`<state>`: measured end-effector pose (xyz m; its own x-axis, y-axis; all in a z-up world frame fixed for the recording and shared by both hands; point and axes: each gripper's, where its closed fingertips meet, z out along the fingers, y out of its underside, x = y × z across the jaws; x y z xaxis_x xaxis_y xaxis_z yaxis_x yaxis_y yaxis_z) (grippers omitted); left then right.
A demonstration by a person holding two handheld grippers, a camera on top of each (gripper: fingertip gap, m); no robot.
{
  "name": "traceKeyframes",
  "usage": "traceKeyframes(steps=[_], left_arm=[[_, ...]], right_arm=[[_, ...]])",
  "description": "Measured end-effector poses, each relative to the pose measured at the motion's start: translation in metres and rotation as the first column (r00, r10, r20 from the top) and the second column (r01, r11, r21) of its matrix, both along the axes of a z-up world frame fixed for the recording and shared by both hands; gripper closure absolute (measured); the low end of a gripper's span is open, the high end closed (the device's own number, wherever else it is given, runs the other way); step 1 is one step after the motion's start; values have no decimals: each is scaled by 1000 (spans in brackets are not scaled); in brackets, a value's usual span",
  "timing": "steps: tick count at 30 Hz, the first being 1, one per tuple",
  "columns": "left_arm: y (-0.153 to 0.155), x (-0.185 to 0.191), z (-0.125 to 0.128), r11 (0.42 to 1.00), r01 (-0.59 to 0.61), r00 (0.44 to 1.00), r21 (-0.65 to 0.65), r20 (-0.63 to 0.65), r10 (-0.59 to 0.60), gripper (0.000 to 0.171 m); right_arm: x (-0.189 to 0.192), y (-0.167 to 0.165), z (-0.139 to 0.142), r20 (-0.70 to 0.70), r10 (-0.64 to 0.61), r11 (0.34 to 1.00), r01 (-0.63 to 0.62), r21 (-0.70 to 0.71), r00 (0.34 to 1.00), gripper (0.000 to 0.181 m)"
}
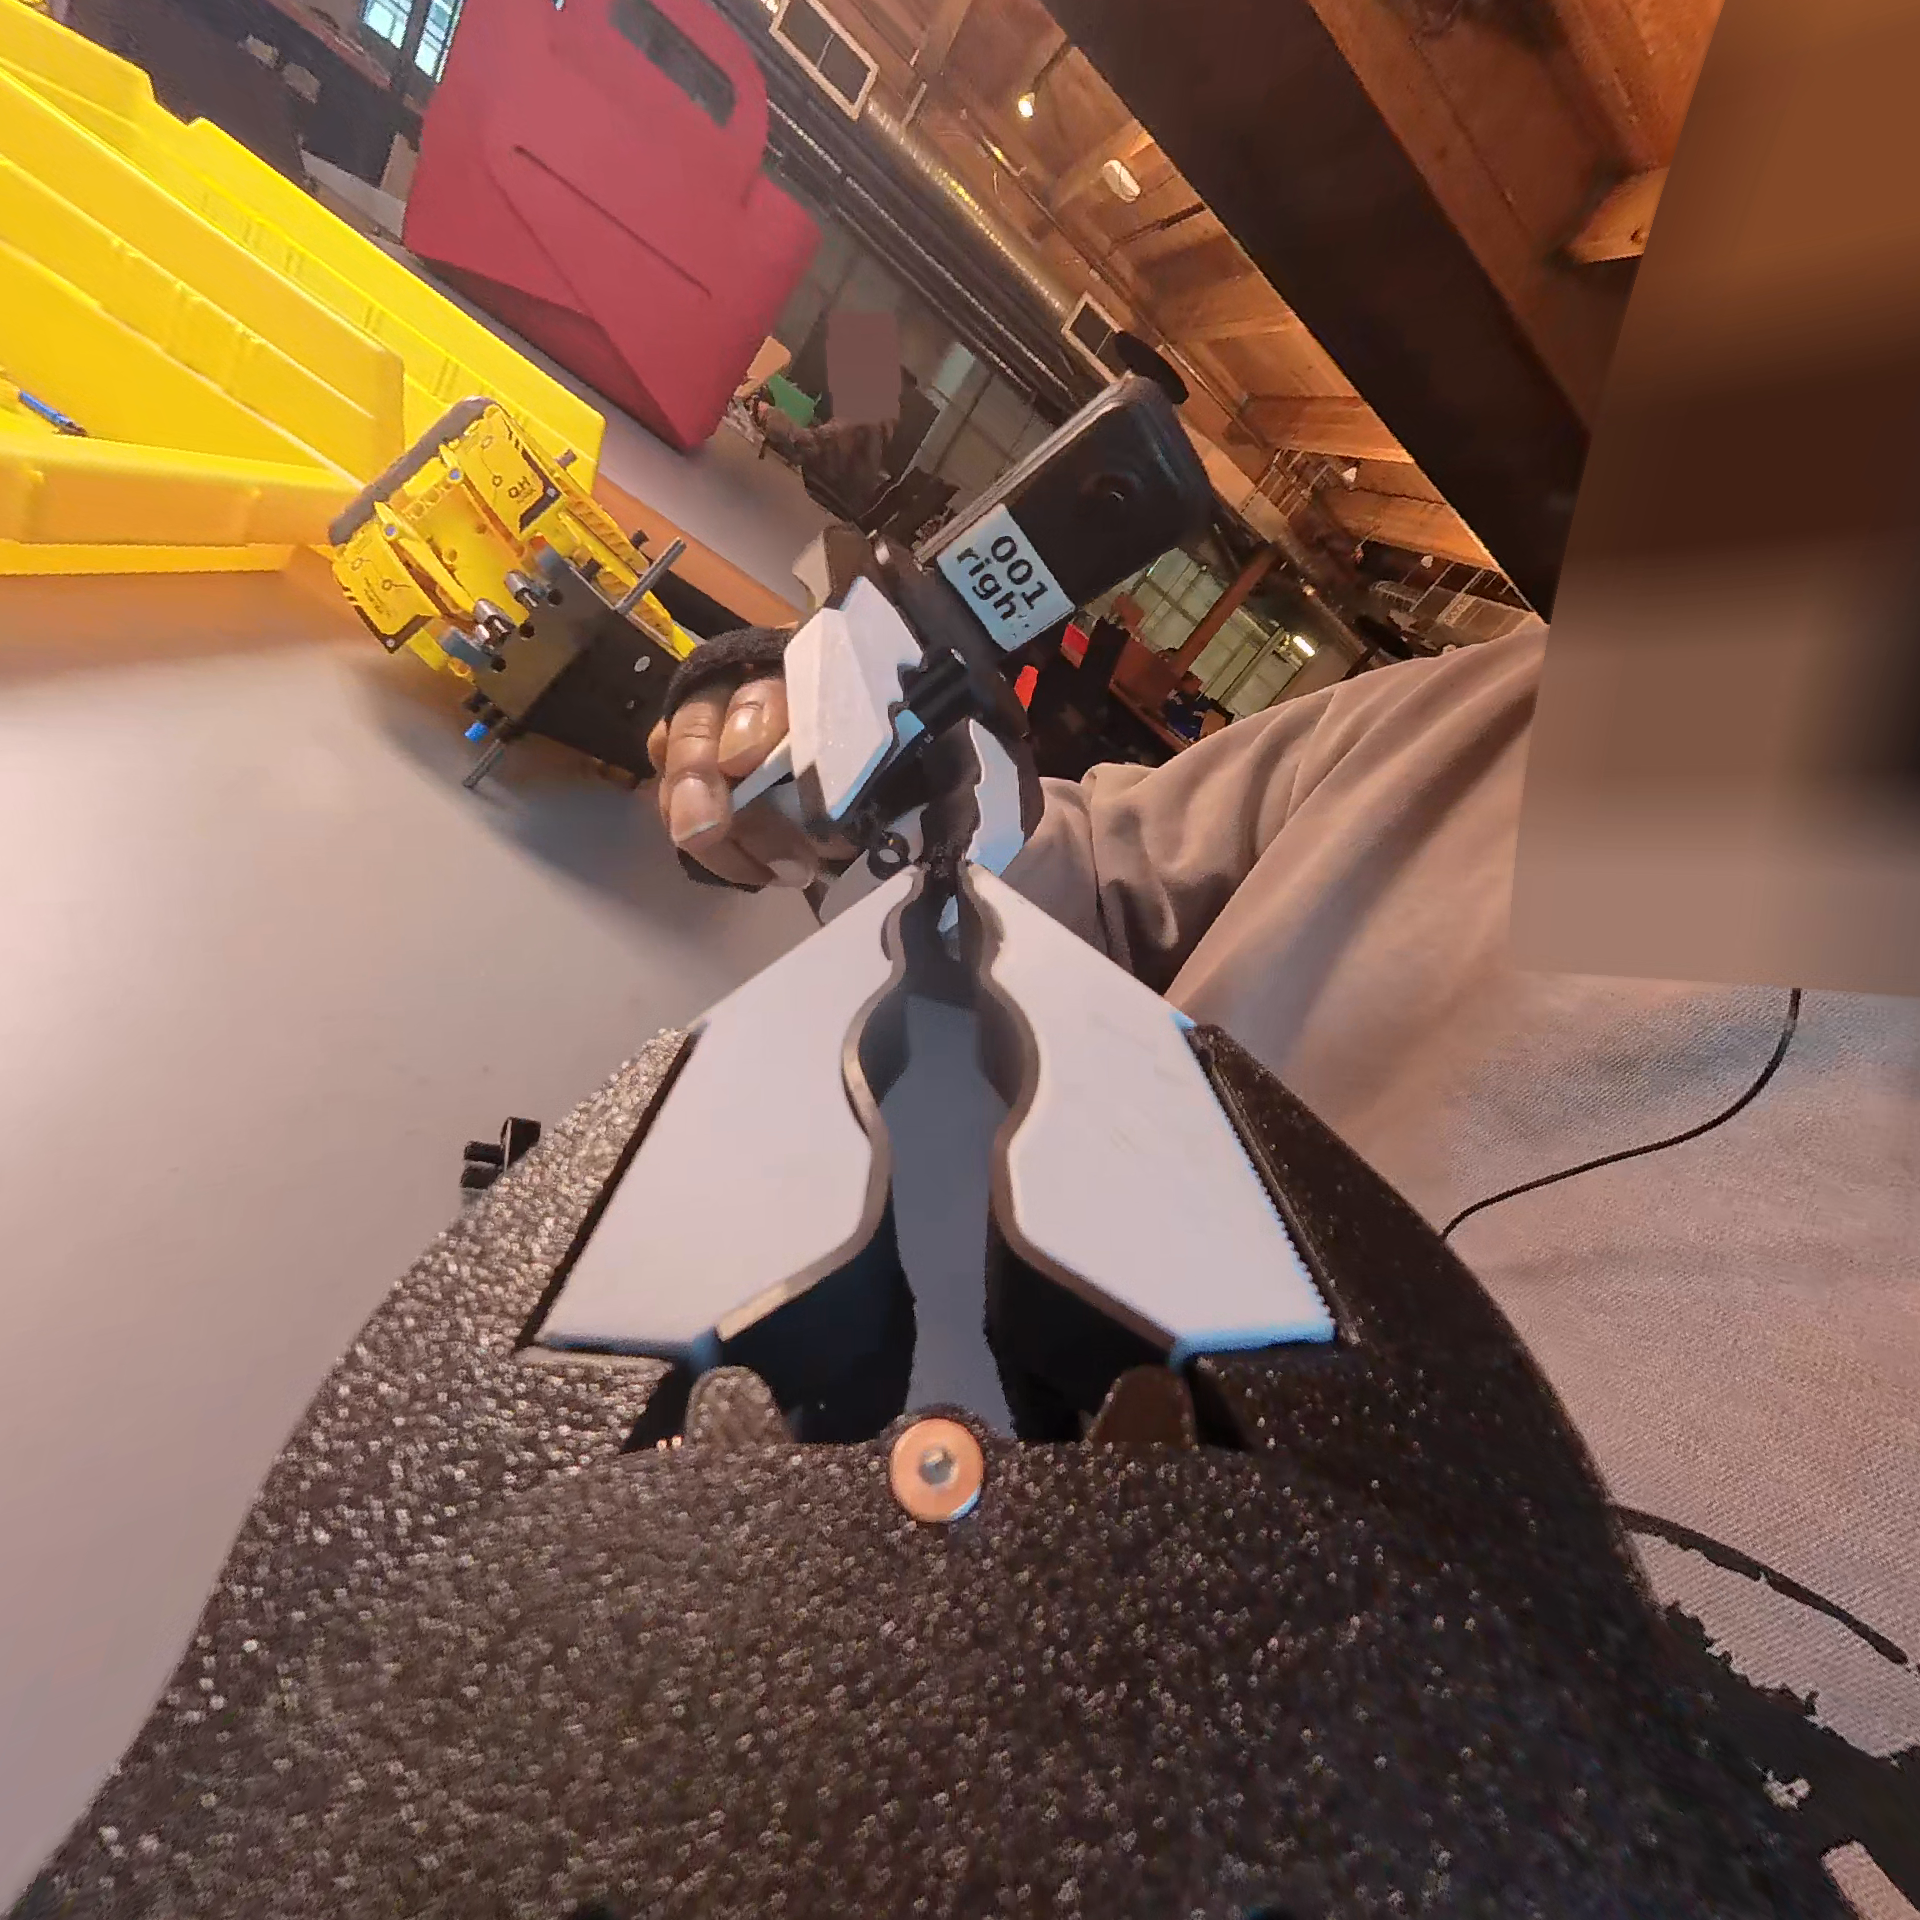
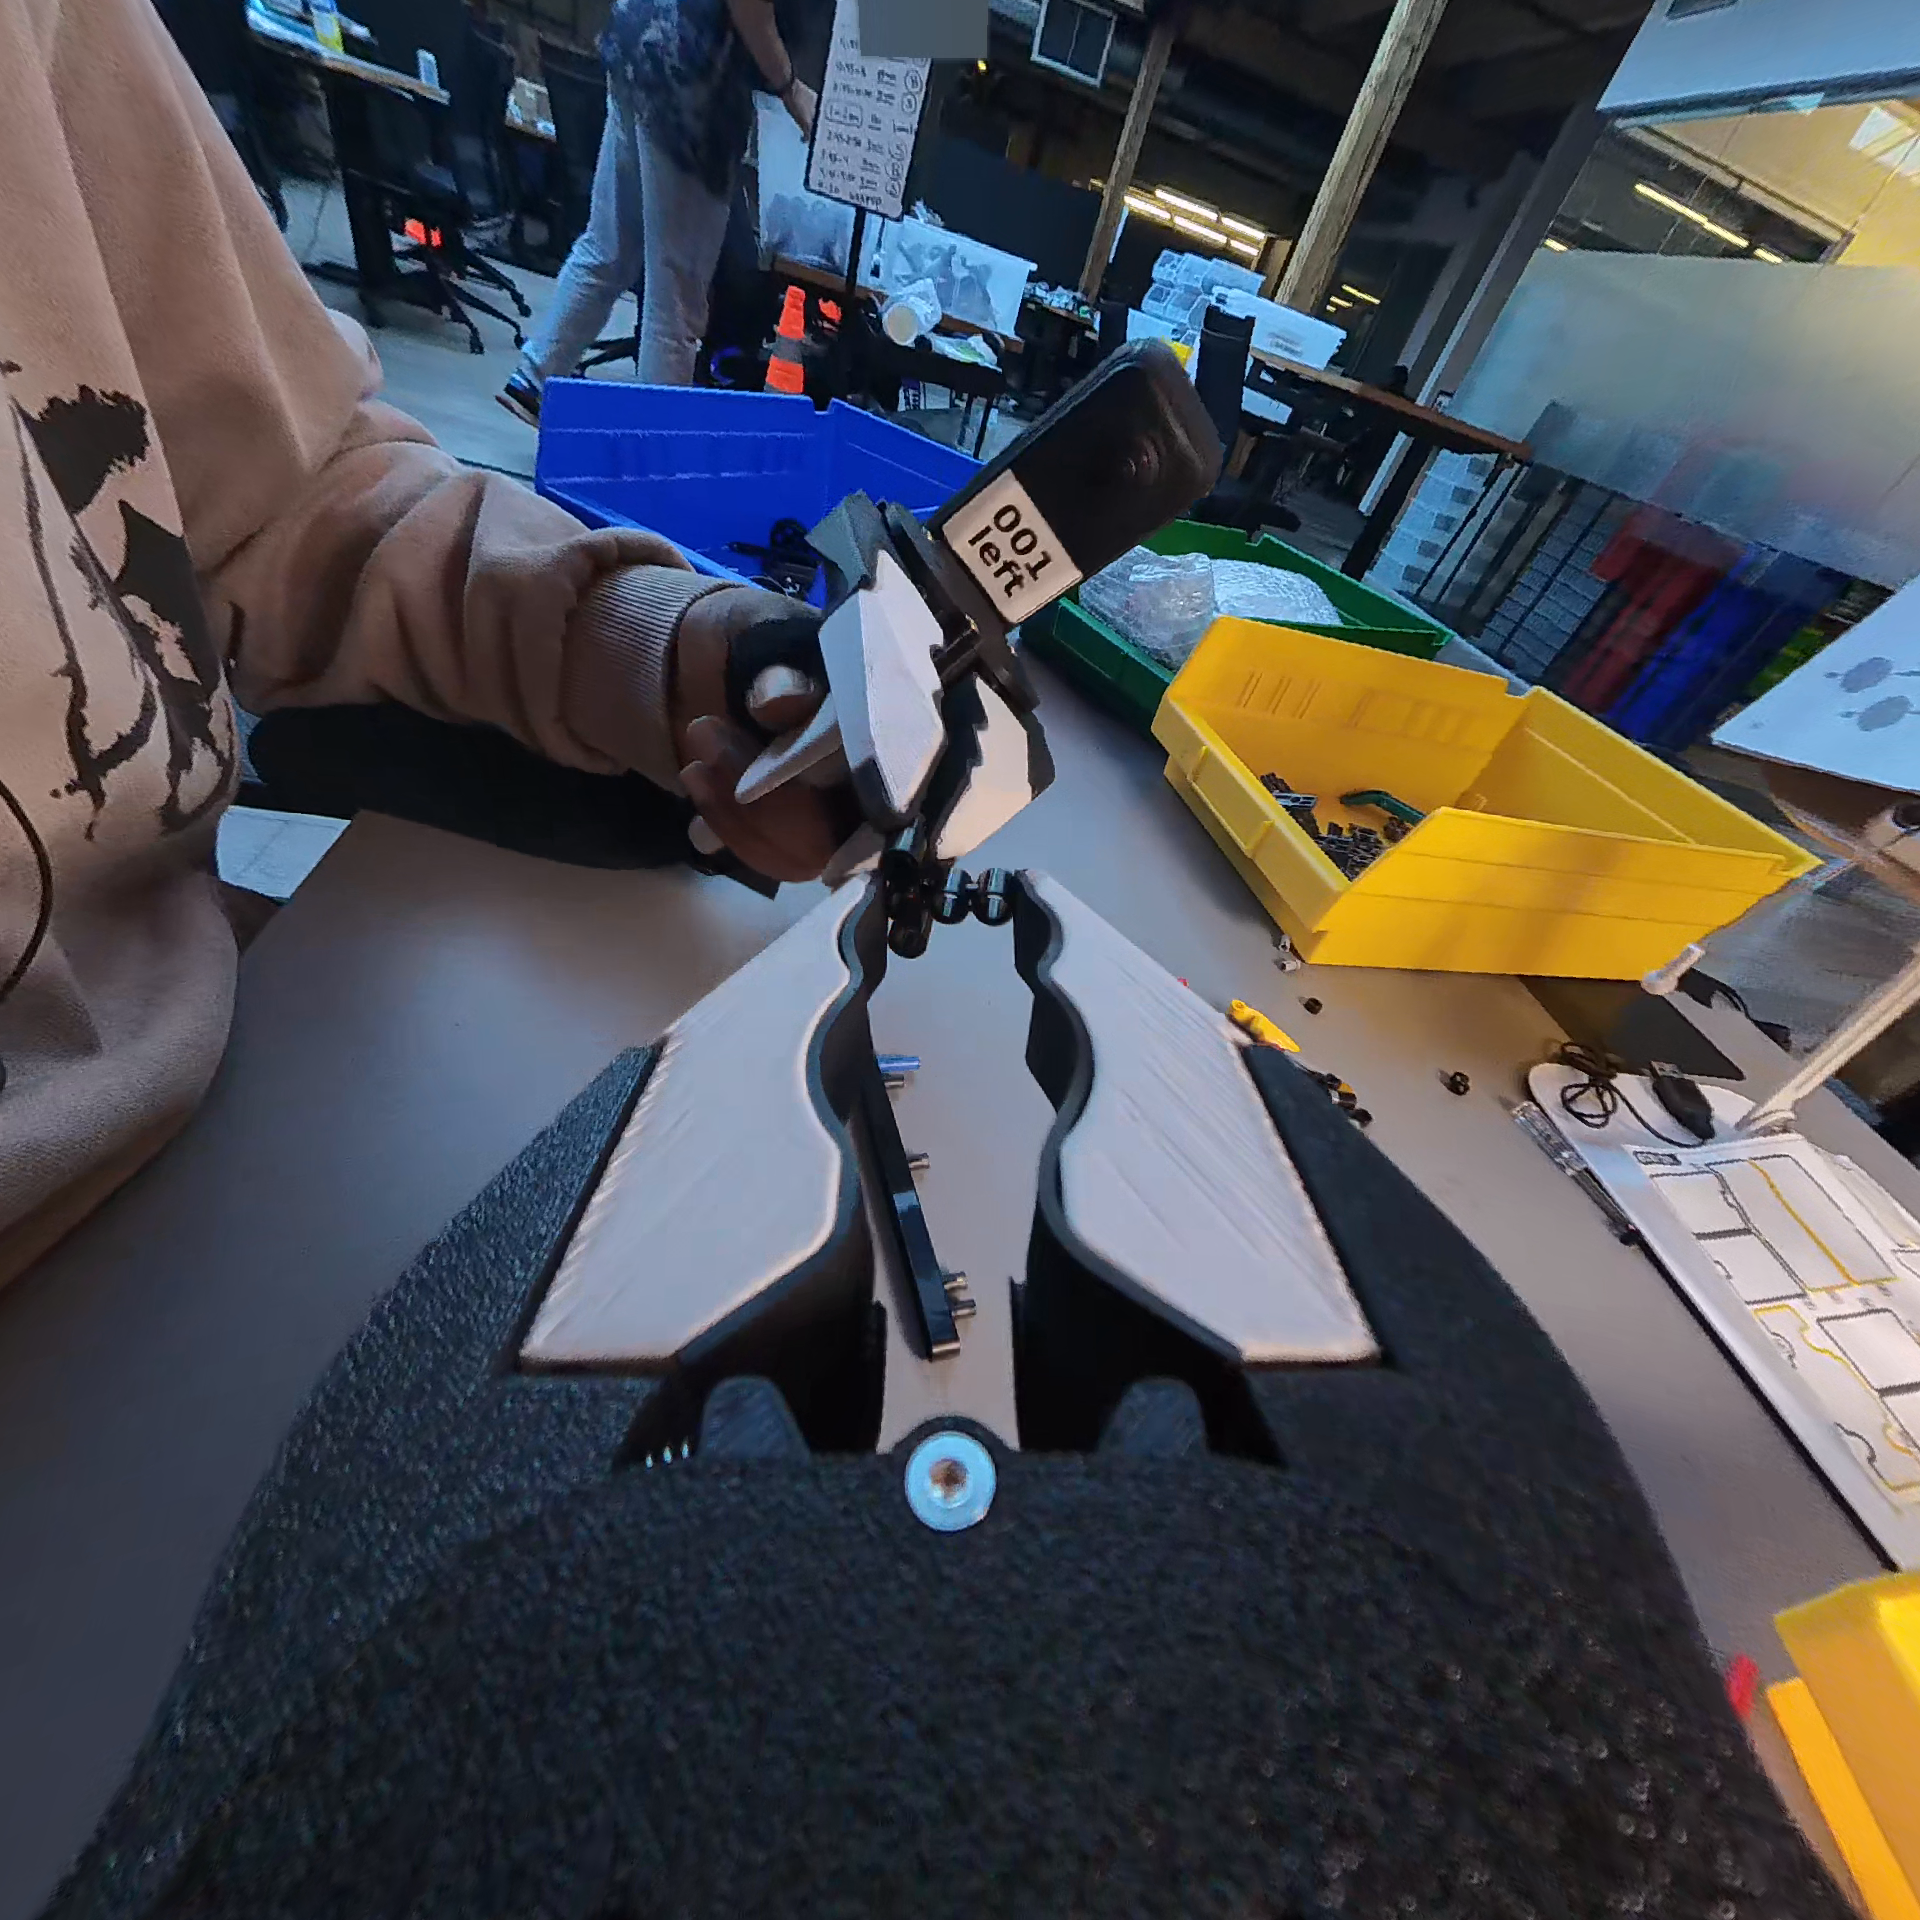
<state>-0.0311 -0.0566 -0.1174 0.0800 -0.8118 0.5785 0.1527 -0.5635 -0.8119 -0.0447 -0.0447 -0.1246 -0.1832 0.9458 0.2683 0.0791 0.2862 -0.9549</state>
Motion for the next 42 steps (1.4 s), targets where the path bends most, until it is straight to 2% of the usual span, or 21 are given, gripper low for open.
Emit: traceKeyframes(steps=[3, 9, 11, 12, 13, 15, 17, 20, 22, 24, 26, 28, 31, 32, 34, 36, 38, 40, 42], left_arm=[[0, 0, 0, 1000, -11, 1000, 14, -17, 11, 168], [5, -10, 15, 997, -60, 997, 56, 42, 57, 169], [23, -55, 15, 981, -194, 976, 13, 102, 191, 170], [22, -63, 11, 979, -202, 976, 14, 85, 200, 170], [21, -58, 1, 978, -203, 979, 52, 8, 202, 169], [32, -42, -16, 968, -229, 962, 102, -130, 241, 168], [56, -46, -43, 939, -301, 881, 166, -327, 341, 168], [98, -81, -72, 848, -410, 664, 336, -528, 530, 167], [117, -99, -94, 828, -411, 546, 382, -624, 559, 167], [127, -107, -115, 836, -381, 469, 395, -697, 543, 166], [130, -109, -127, 847, -370, 437, 383, -732, 522, 164], [131, -107, -124, 843, -371, 442, 390, -724, 529, 158], [126, -101, -114, 845, -373, 492, 384, -690, 531, 150], [123, -96, -109, 852, -369, 529, 372, -669, 522, 146], [112, -82, -92, 873, -368, 638, 321, -595, 488, 139], [95, -66, -73, 907, -337, 759, 251, -497, 420, 136], [74, -49, -58, 946, -270, 858, 177, -403, 320, 131], [54, -32, -49, 975, -202, 921, 89, -320, 220, 132], [44, -19, -49, 985, -169, 943, 26, -287, 169, 136]], right_arm=[[0, 0, 0, -3, -2, 1000, 2, -3, 1000, 160], [4, 1, 22, -132, 43, 970, -73, -231, 990, 160], [41, 32, 75, -371, -24, 890, -149, -430, 928, 162], [54, 43, 85, -393, -66, 918, -98, -384, 917, 162], [51, 40, 79, -341, -65, 950, -47, -310, 938, 161], [37, 28, 68, -313, -32, 939, -79, -334, 949, 160], [26, 29, 54, -254, -39, 938, -53, -343, 966, 160], [27, 44, 41, -192, -77, 924, -2, -381, 978, 159], [25, 51, 29, -150, -103, 924, 39, -382, 983, 159], [18, 52, 14, -81, -117, 934, 81, -349, 990, 159], [11, 50, -2, -23, -126, 946, 113, -302, 992, 159], [6, 48, -17, 36, -138, 958, 143, -247, 990, 159], [1, 46, -30, 80, -163, 973, 174, -149, 983, 159], [0, 46, -33, 87, -170, 975, 180, -127, 982, 159], [-1, 46, -35, 91, -186, 977, 194, -89, 978, 159], [-2, 47, -37, 95, -206, 977, 211, -39, 974, 159], [-2, 47, -39, 96, -223, 975, 222, 22, 970, 159], [-3, 45, -40, 91, -230, 972, 224, 70, 969, 159], [-5, 41, -40, 84, -229, 971, 220, 97, 970, 159]])
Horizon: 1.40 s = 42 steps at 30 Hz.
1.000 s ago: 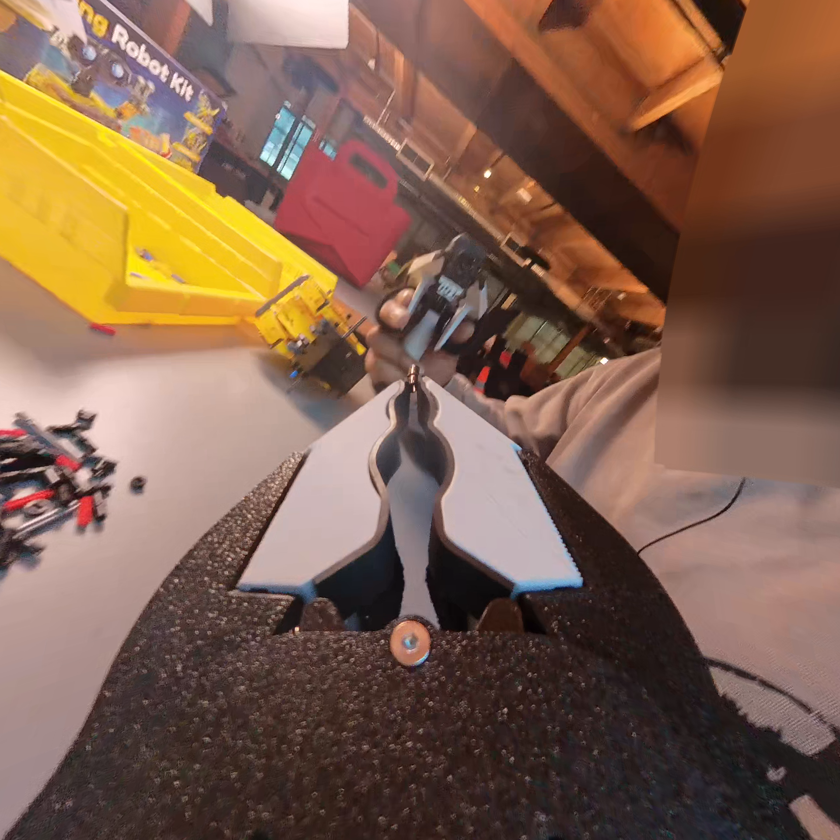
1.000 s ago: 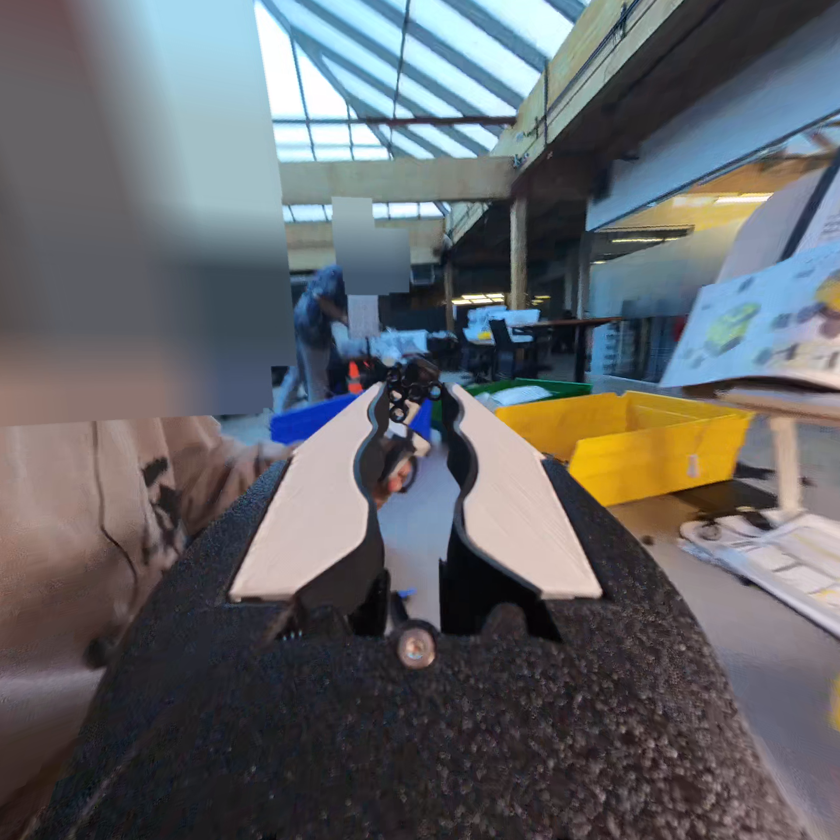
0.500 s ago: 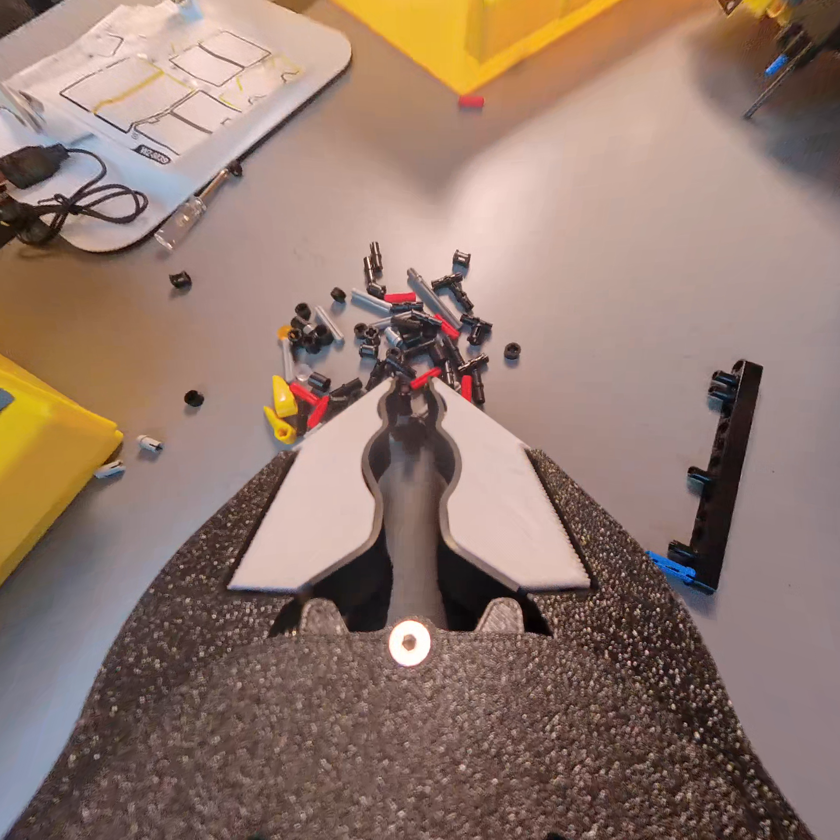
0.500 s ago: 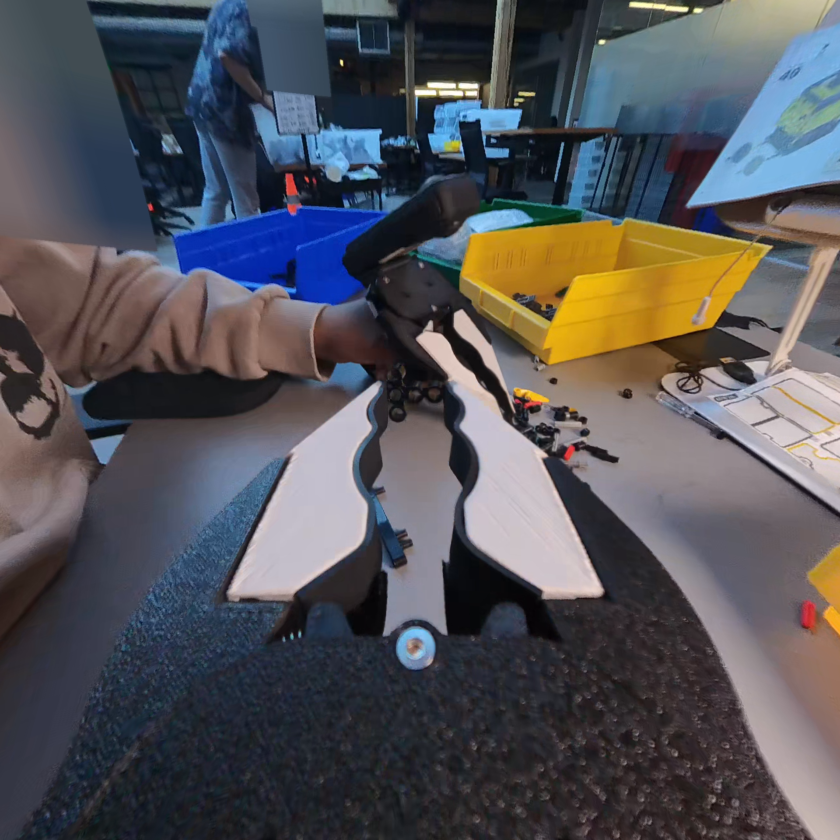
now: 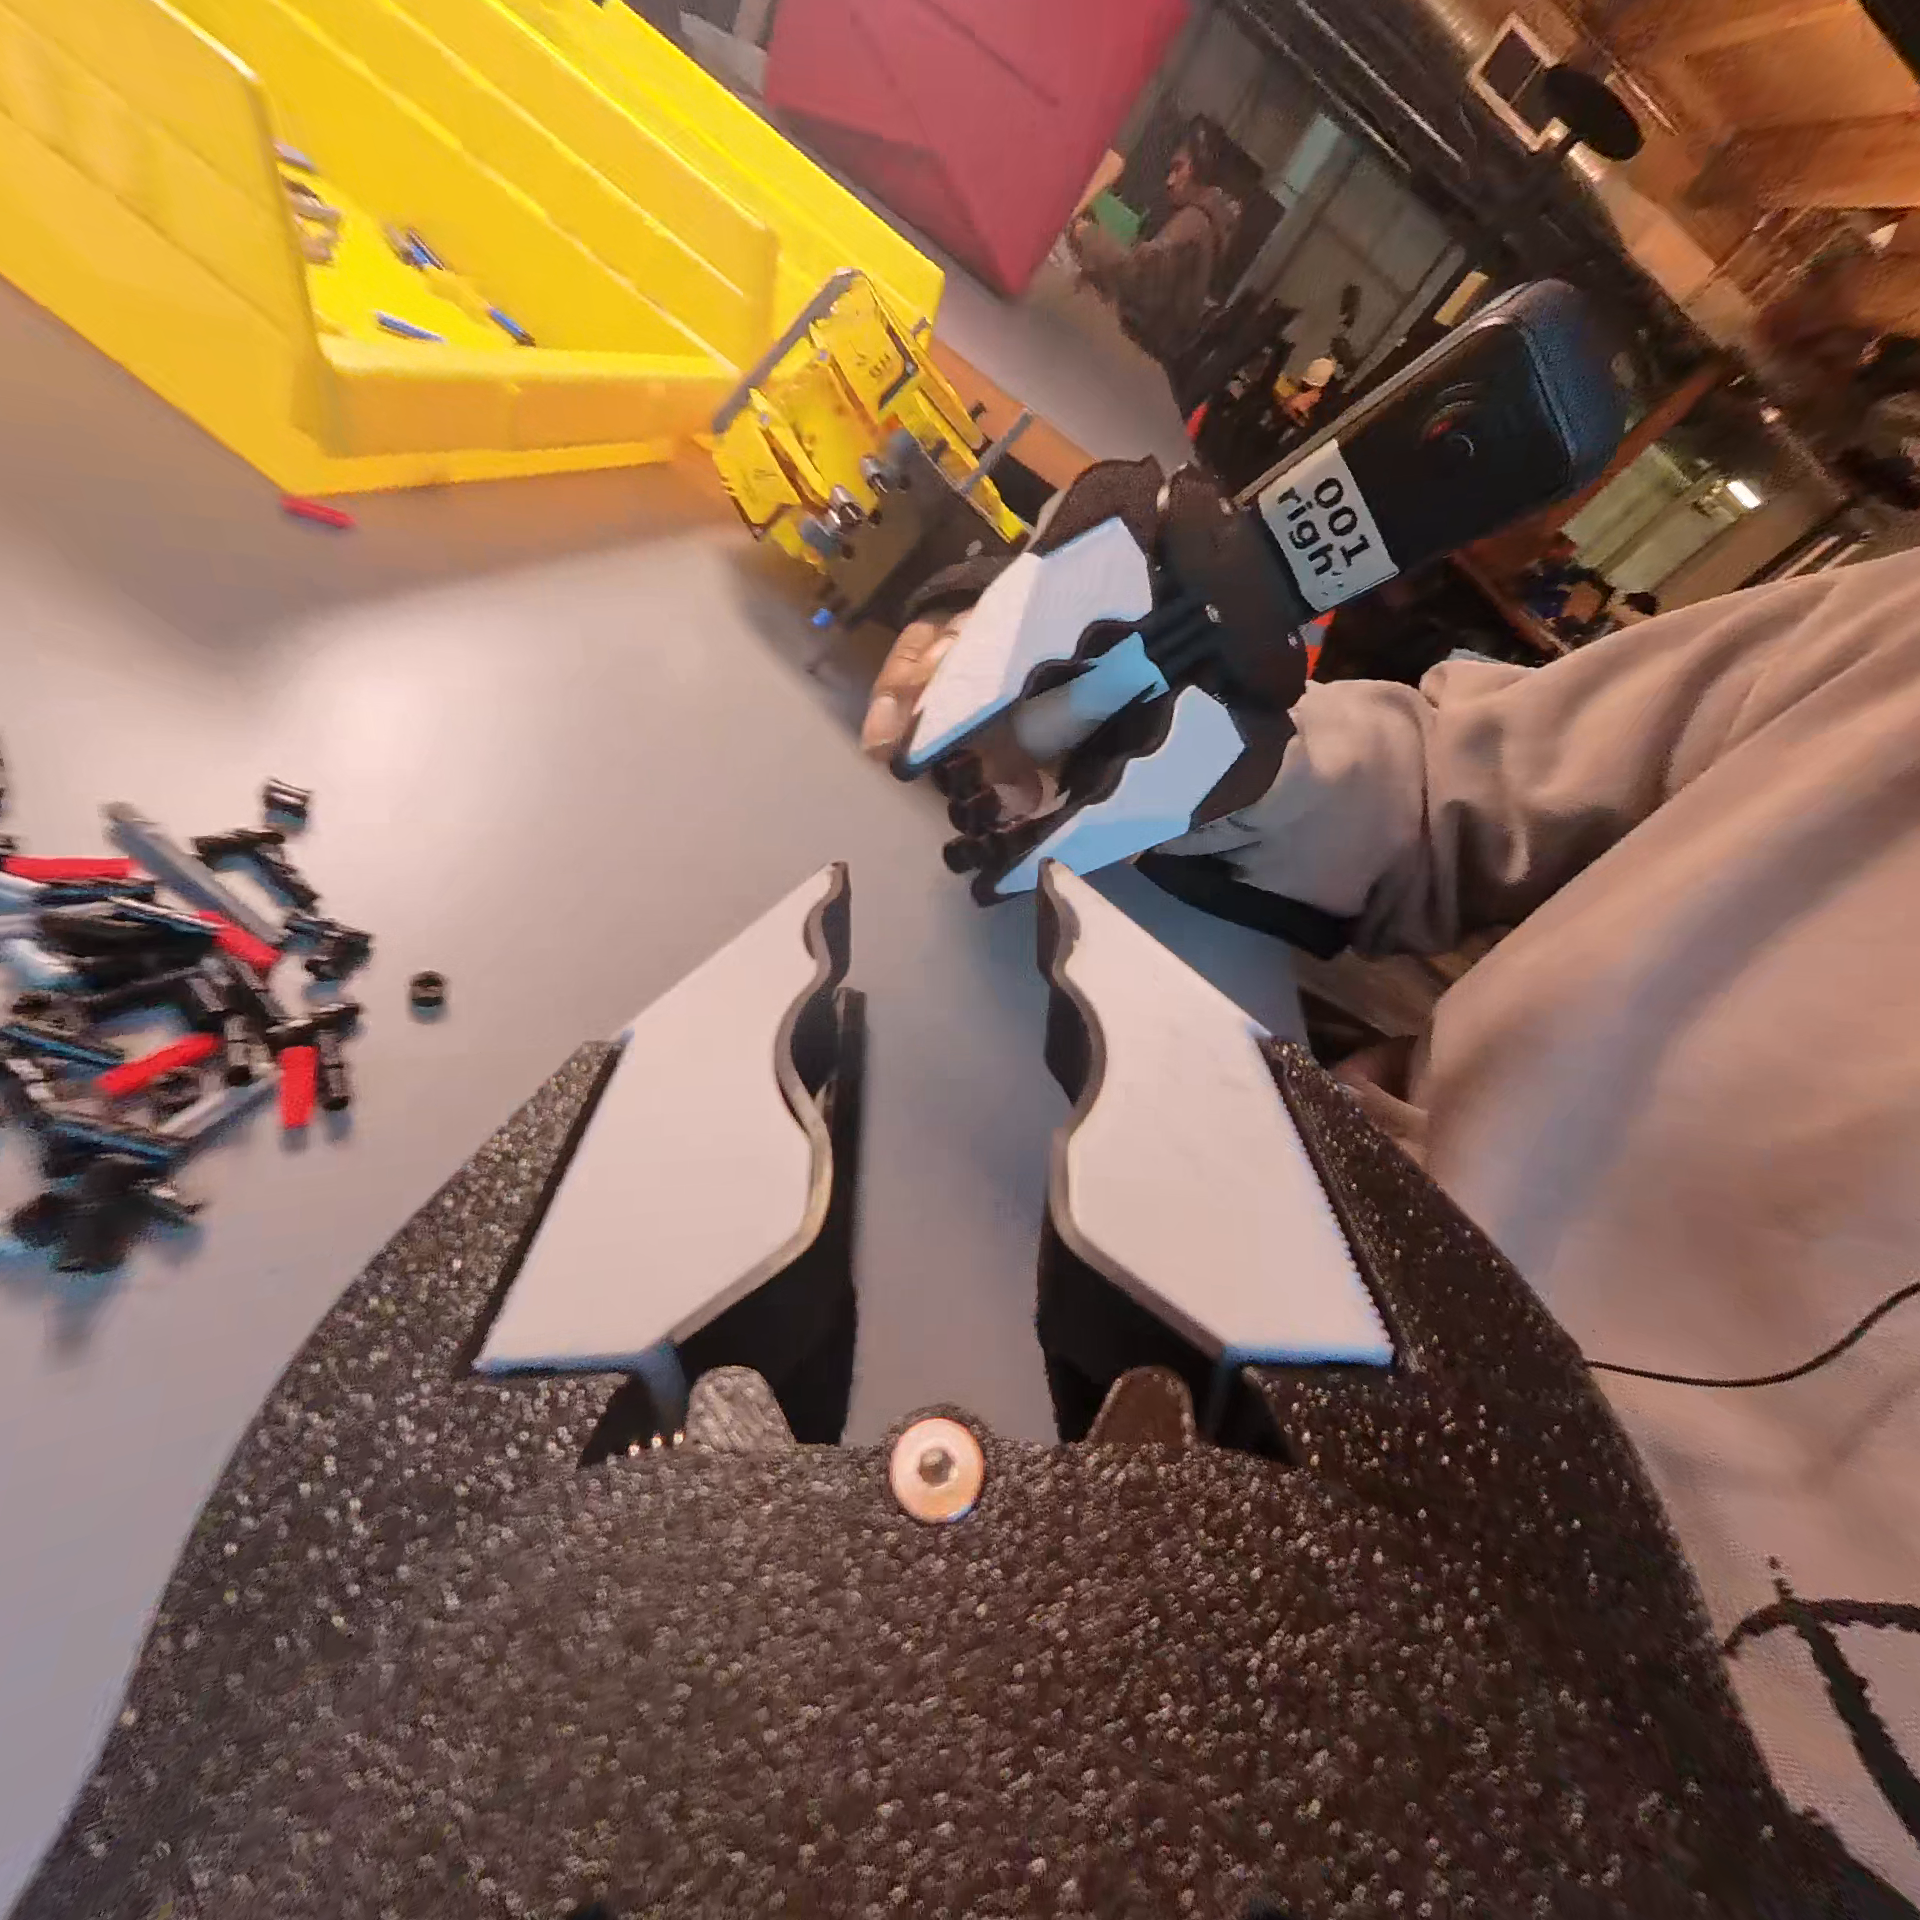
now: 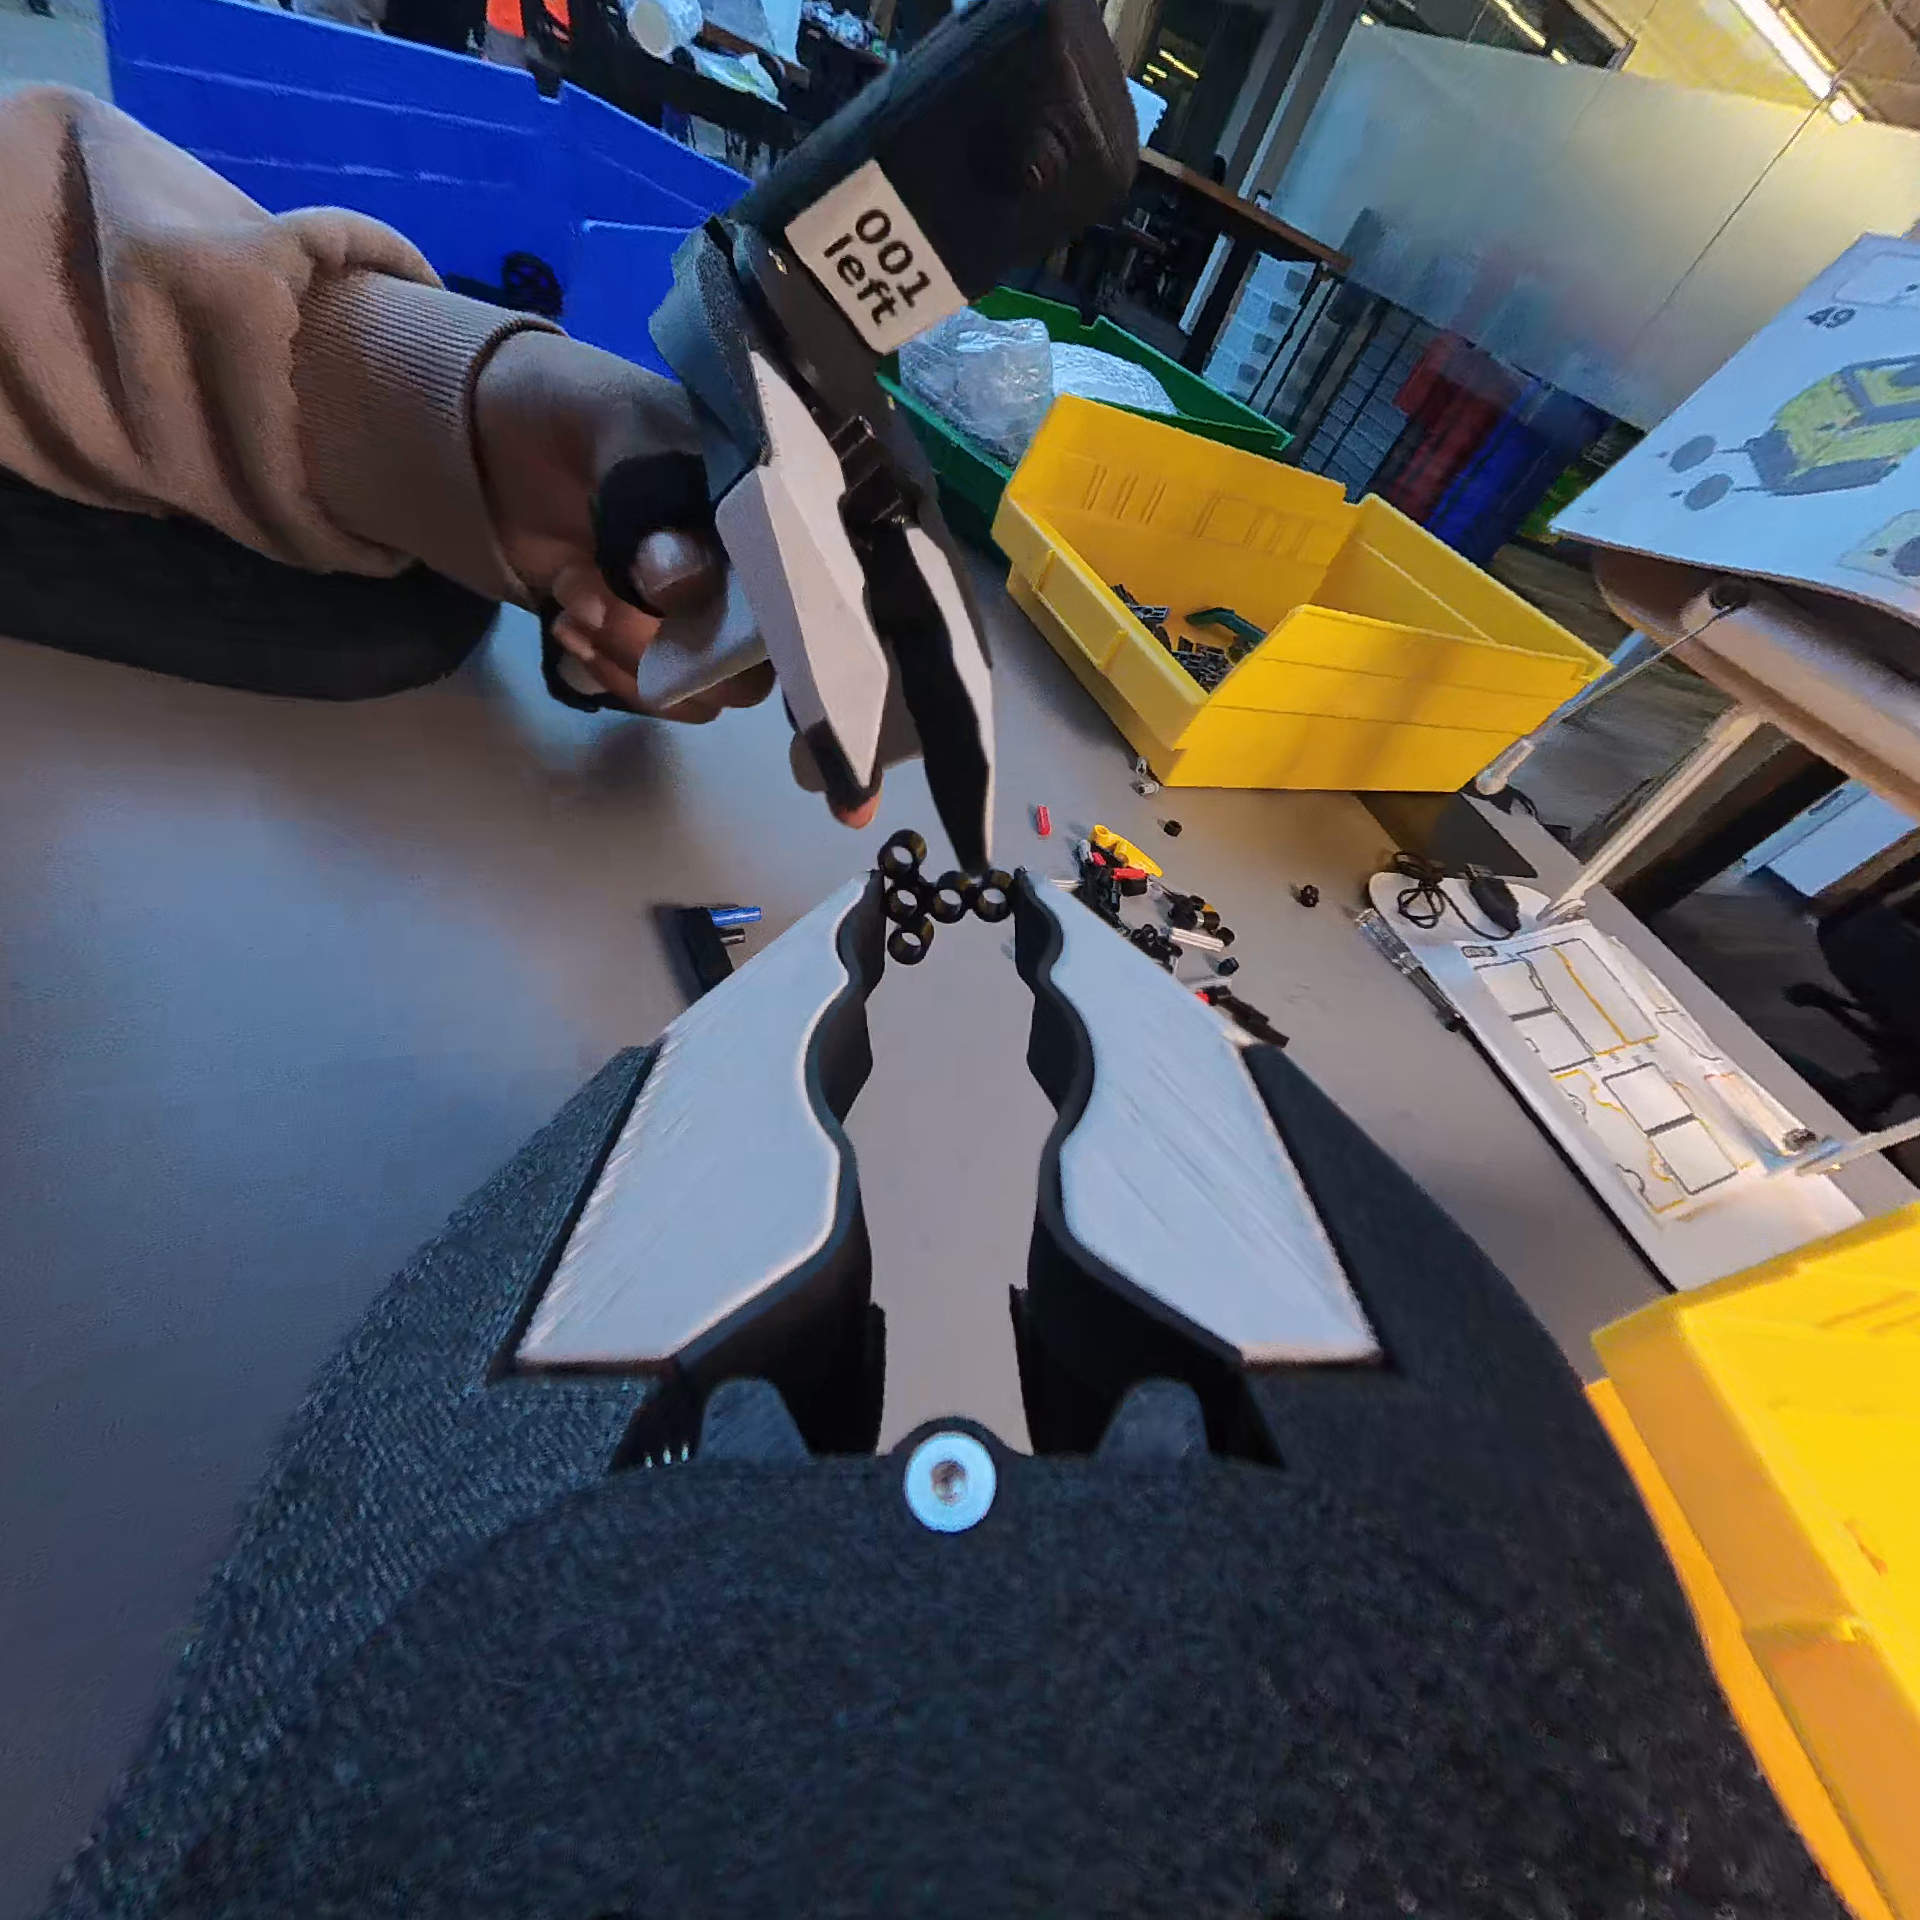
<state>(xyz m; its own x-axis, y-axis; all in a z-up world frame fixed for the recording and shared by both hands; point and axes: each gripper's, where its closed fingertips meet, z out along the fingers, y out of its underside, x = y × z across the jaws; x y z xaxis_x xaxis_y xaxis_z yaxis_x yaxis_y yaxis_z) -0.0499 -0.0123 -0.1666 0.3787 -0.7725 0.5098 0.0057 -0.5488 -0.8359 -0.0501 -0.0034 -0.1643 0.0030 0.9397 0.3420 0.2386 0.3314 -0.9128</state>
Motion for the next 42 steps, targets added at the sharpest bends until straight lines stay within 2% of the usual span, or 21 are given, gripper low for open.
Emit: traceKeyframes(steps=[4, 6, 10, 12, 14, 15, 16, 17, 19, 21, 22, 25, 26, 28, 31, 33, 35, 37, 39, 40, 42], left_arm=[[-4, 14, -1, 1000, 25, 1000, -12, 3, -25, 145], [-3, 15, -1, 1000, 20, 1000, -15, 1, -20, 157], [0, 6, 1, 999, -21, 997, 46, -77, 24, 164], [6, -14, 16, 986, -97, 984, 135, -133, 115, 164], [11, -54, 40, 937, -227, 932, 264, -219, 288, 164], [12, -80, 54, 891, -302, 879, 340, -263, 398, 164], [9, -110, 67, 833, -373, 801, 408, -312, 512, 164], [4, -145, 78, 768, -441, 696, 464, -364, 619, 164], [-16, -224, 93, 603, -565, 413, 563, -440, 797, 163], [-50, -298, 96, 466, -644, 143, 607, -502, 853, 163], [-66, -327, 93, 414, -673, 48, 613, -523, 851, 163], [-114, -391, 56, 376, -741, -136, 556, -673, 727, 164], [-125, -403, 46, 369, -751, -171, 548, -701, 693, 164], [-136, -413, 36, 346, -762, -193, 548, -701, 687, 158], [-127, -399, 57, 295, -729, -164, 617, -576, 801, 151], [-110, -372, 77, 301, -707, -64, 640, -481, 874, 145], [-85, -325, 92, 379, -691, 137, 616, -404, 905, 143], [-63, -268, 96, 508, -657, 370, 557, -349, 861, 139], [-44, -208, 91, 658, -585, 597, 474, -298, 745, 138], [-36, -181, 85, 725, -541, 686, 425, -276, 673, 137], [-21, -137, 68, 836, -455, 815, 308, -233, 530, 136]], right_arm=[[-3, -5, -3, 22, 3, 998, -4, 65, 1000, 159], [-3, -2, -4, 36, -25, 992, 20, 123, 999, 159], [-1, 1, -3, 29, -47, 986, 42, 164, 998, 158], [1, 3, -5, 41, -38, 996, 34, 84, 998, 151], [4, 4, -9, 63, -10, 999, 12, -43, 998, 139], [6, 3, -17, 107, 20, 994, -8, -107, 994, 136], [8, 3, -27, 159, 36, 988, -12, -152, 987, 132], [10, 2, -38, 214, 61, 984, -22, -177, 975, 130], [15, -1, -58, 315, 92, 981, -32, -190, 945, 130], [18, -4, -73, 389, 109, 979, -31, -202, 915, 134], [19, -6, -78, 414, 114, 978, -29, -206, 903, 136], [19, -6, -84, 454, 110, 982, -26, -187, 884, 145], [19, -5, -85, 467, 106, 982, -19, -187, 878, 147], [18, -3, -87, 494, 100, 983, -10, -182, 863, 150], [18, -7, -89, 535, 121, 983, -26, -181, 836, 163], [18, -9, -89, 551, 127, 984, -36, -173, 825, 167], [16, -7, -88, 541, 106, 989, -34, -142, 834, 167], [14, -4, -86, 510, 73, 994, -22, -105, 857, 167], [11, 1, -74, 427, 31, 999, -16, -40, 904, 167], [9, 4, -65, 381, 10, 1000, -9, -4, 925, 167], [7, 13, -41, 263, -46, 995, 21, 97, 964, 167]])
